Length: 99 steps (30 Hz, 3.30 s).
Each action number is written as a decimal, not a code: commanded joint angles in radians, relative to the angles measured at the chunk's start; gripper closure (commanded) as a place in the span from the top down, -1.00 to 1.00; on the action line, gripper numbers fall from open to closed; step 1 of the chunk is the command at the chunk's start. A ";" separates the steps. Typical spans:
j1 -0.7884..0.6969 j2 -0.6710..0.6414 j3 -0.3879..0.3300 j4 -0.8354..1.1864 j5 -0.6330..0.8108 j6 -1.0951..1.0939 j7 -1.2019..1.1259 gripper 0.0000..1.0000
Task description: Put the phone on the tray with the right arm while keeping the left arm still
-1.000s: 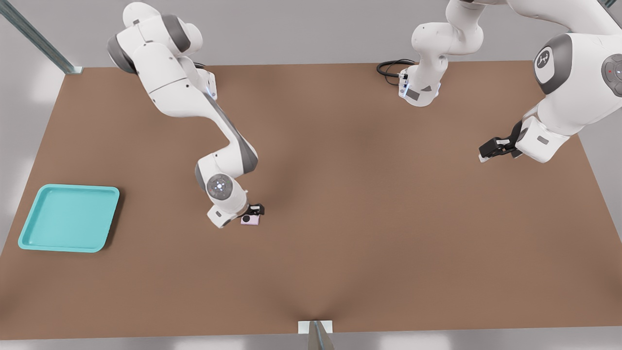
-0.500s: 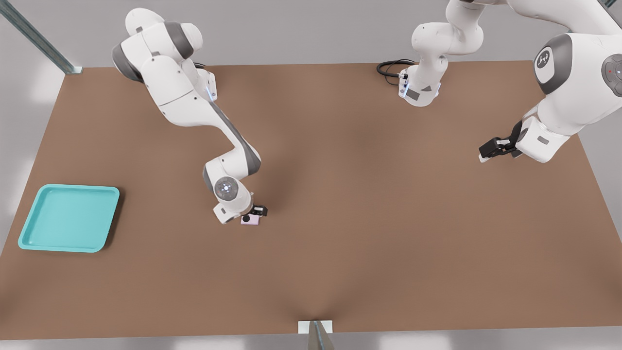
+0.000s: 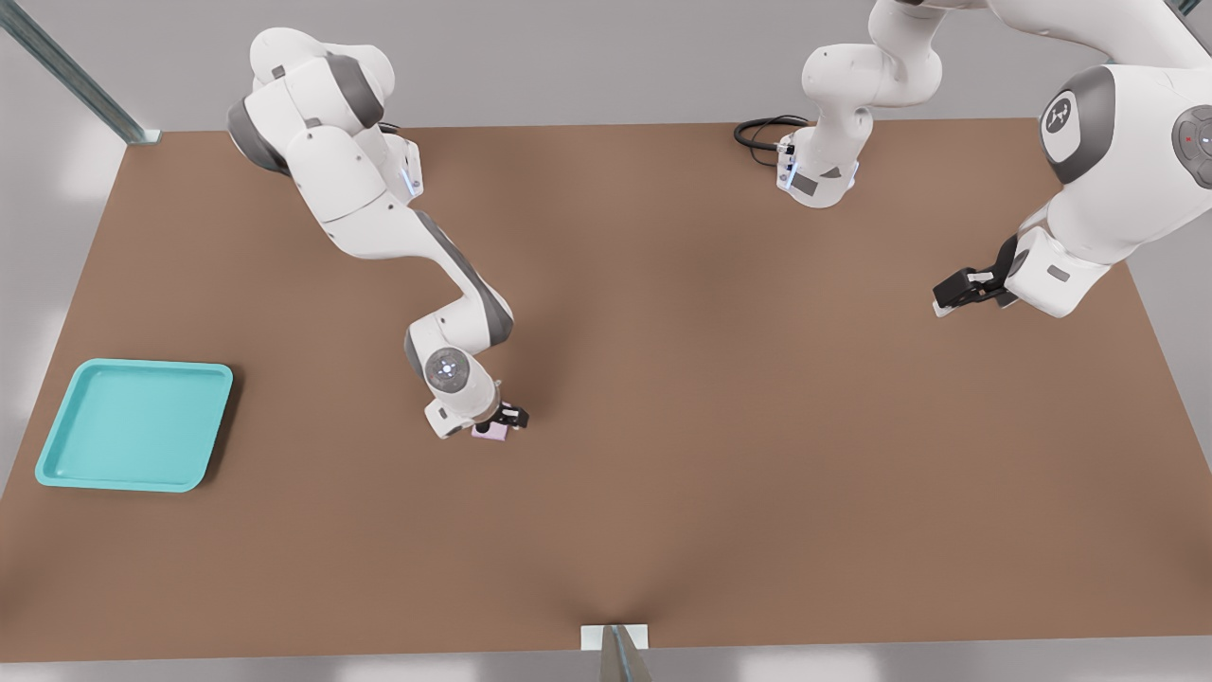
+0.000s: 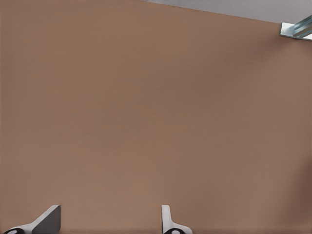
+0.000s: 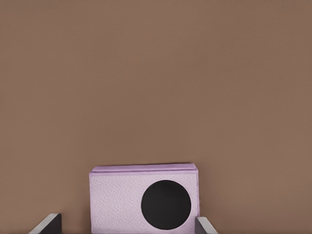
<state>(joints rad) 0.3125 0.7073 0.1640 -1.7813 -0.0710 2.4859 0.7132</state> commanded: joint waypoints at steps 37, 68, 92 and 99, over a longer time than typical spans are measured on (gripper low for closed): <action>-0.004 -0.029 -0.003 0.005 0.000 0.022 0.042 1.00; -0.004 -0.006 -0.009 -0.016 0.000 0.022 -0.006 0.67; -0.527 -0.258 -0.057 -0.145 0.007 -0.022 -0.922 0.63; -0.645 -0.178 -0.187 -0.112 0.180 -0.009 -1.411 0.63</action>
<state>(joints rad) -0.3313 0.5090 -0.0049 -1.8991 0.0358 2.4724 0.0826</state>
